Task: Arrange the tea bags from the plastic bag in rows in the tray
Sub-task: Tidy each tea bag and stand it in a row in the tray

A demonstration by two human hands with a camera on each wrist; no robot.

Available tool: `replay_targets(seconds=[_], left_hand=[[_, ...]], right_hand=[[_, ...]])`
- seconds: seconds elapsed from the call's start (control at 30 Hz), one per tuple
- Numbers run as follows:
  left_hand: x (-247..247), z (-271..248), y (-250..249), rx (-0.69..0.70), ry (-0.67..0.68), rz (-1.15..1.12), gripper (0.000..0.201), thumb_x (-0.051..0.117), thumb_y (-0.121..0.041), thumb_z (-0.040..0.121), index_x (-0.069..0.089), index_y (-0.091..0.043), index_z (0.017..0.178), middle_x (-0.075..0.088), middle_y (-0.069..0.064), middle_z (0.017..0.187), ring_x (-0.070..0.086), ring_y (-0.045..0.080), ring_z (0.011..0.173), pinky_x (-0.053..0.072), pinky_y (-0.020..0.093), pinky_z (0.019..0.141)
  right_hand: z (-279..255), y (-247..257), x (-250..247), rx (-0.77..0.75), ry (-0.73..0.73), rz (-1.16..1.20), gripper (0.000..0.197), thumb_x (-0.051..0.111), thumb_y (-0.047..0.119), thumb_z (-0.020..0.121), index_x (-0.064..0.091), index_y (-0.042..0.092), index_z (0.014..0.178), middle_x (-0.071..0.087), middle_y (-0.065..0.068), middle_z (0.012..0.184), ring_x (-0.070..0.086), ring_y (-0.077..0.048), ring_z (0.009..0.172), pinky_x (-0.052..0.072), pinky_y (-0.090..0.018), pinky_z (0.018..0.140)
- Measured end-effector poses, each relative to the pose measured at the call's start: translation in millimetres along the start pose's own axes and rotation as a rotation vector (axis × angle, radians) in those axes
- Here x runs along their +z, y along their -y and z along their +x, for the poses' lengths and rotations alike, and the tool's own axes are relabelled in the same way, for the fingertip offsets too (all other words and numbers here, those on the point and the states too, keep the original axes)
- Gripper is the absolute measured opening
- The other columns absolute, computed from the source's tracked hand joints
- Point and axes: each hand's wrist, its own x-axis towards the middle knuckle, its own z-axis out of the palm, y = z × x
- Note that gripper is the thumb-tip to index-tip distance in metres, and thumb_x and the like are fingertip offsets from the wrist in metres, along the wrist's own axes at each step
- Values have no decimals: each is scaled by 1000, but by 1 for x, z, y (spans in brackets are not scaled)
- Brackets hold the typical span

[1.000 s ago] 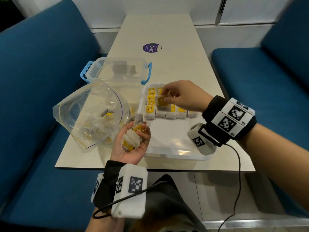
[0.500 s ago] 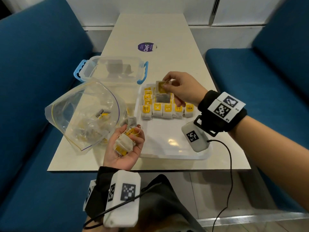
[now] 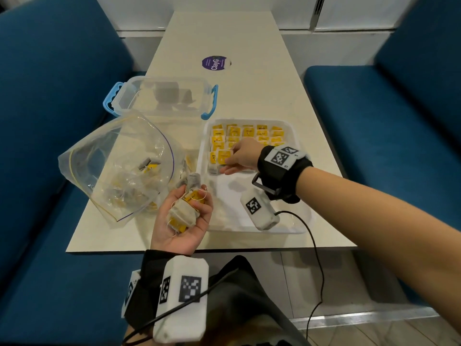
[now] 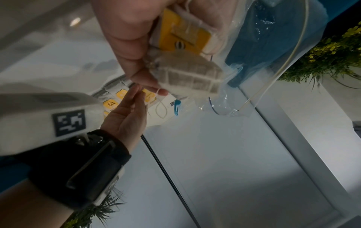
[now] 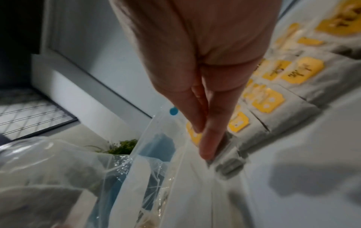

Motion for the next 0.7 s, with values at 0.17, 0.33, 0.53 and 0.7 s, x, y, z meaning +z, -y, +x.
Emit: replay_targets(seconds=[0.17, 0.33, 0.53, 0.7], left_hand=[[-1, 1, 3, 29, -33, -42, 47, 77, 10, 45, 63, 9, 89, 59, 21, 88, 61, 27, 60, 48, 25, 38], [-1, 3, 4, 15, -23, -21, 42, 79, 13, 40, 65, 17, 79, 59, 22, 86, 62, 27, 59, 48, 25, 38], [3, 3, 7, 45, -125, 42, 26, 66, -6, 63, 65, 13, 81, 59, 16, 85, 61, 21, 57, 46, 20, 38], [-1, 2, 5, -6, -71, 12, 46, 82, 12, 41, 65, 16, 83, 59, 19, 84, 61, 24, 59, 49, 24, 39]], right_hand=[[4, -2, 4, 71, 44, 28, 31, 42, -12, 91, 44, 8, 114, 58, -23, 115, 71, -27, 79, 54, -28, 46], [10, -12, 9, 5, 13, -65, 17, 40, 1, 95, 41, 17, 96, 45, -5, 73, 63, -16, 41, 52, -28, 38], [17, -12, 20, 115, 21, -104, 24, 40, -4, 95, 36, 8, 74, 57, -17, 68, 59, -29, 60, 55, -41, 65], [20, -11, 23, 144, 22, -131, 21, 43, -3, 93, 42, 3, 73, 58, -17, 71, 68, -34, 86, 58, -38, 69]])
